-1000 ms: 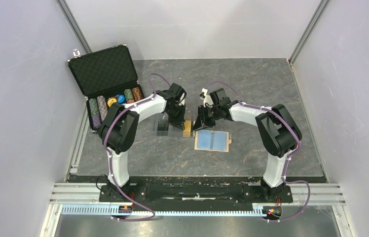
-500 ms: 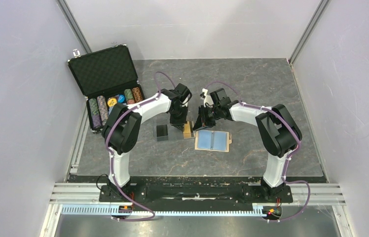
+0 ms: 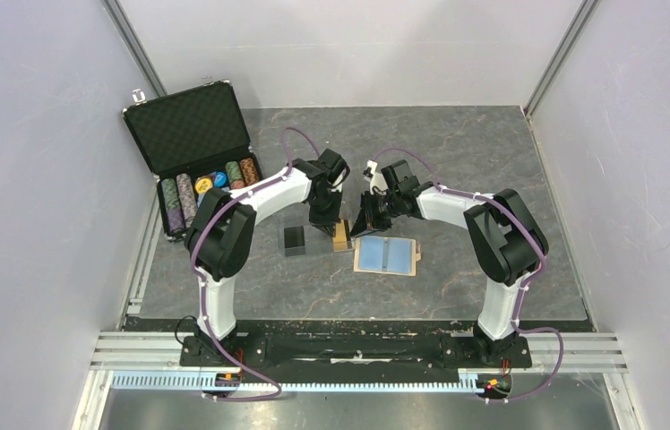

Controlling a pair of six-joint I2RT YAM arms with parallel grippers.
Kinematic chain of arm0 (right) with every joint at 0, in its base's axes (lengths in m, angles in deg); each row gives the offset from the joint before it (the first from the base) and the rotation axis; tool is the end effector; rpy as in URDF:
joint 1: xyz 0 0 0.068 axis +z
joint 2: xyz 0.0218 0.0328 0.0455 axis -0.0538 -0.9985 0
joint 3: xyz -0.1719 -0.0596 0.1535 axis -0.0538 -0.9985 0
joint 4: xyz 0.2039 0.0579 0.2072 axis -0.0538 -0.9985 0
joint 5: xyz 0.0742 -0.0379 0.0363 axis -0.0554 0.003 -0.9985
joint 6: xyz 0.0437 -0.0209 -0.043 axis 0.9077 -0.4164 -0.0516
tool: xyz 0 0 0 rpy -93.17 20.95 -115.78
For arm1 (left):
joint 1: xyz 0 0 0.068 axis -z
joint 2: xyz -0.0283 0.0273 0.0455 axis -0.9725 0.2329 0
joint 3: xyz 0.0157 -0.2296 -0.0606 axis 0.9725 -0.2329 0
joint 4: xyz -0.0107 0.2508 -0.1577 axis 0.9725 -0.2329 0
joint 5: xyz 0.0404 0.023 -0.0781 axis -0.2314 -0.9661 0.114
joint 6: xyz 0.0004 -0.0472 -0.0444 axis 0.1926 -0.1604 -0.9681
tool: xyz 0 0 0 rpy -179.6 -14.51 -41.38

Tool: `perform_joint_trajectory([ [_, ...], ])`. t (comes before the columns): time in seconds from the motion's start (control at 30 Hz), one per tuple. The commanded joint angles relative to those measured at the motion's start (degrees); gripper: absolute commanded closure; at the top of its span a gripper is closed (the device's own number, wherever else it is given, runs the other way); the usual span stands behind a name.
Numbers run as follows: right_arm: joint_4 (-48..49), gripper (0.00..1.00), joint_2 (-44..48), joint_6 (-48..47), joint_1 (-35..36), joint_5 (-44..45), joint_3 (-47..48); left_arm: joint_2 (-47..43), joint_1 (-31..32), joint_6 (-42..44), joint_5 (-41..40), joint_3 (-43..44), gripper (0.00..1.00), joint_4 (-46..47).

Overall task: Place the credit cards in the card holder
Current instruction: Pick up the credit card from the storage box.

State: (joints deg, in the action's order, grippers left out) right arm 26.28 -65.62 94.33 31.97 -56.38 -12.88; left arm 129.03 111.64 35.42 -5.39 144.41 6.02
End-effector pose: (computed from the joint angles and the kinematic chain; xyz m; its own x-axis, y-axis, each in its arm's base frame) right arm 0.3352 0.2181 0.0801 -0.9486 -0.1055 -0.2985 -0.2878 0.6801 0.6742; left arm 0.3378 -0.2456 0.1143 -0.9727 0.1532 -0.1745 0.1911 0.9549 -0.2271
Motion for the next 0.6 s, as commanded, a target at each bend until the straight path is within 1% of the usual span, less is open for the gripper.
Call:
perform_joint_trajectory([
  [0.0,-0.17,0.95,-0.76,-1.08,0.90,-0.58,0.26,-3.82,1.12,-2.12,4.58,1.35,0.88,6.55],
  [0.17,-0.18,0.95,-0.76,-1.11,0.90,-0.58,0.25,-4.00,1.10,-2.49,5.79,0.66,0.83,7.72],
  [0.3,-0.21,0.95,-0.67,-1.21,0.89,-0.64,0.21,-4.47,1.10,-2.78,5.74,-0.53,0.76,8.98],
  [0.4,-0.20,0.95,-0.68,-1.17,0.91,-0.61,0.17,-3.62,1.10,-2.70,6.56,-0.59,0.75,8.83],
  [0.57,-0.21,0.95,-0.61,-1.18,0.91,-0.57,0.15,-5.31,1.10,-4.03,8.50,-3.00,0.75,13.28],
])
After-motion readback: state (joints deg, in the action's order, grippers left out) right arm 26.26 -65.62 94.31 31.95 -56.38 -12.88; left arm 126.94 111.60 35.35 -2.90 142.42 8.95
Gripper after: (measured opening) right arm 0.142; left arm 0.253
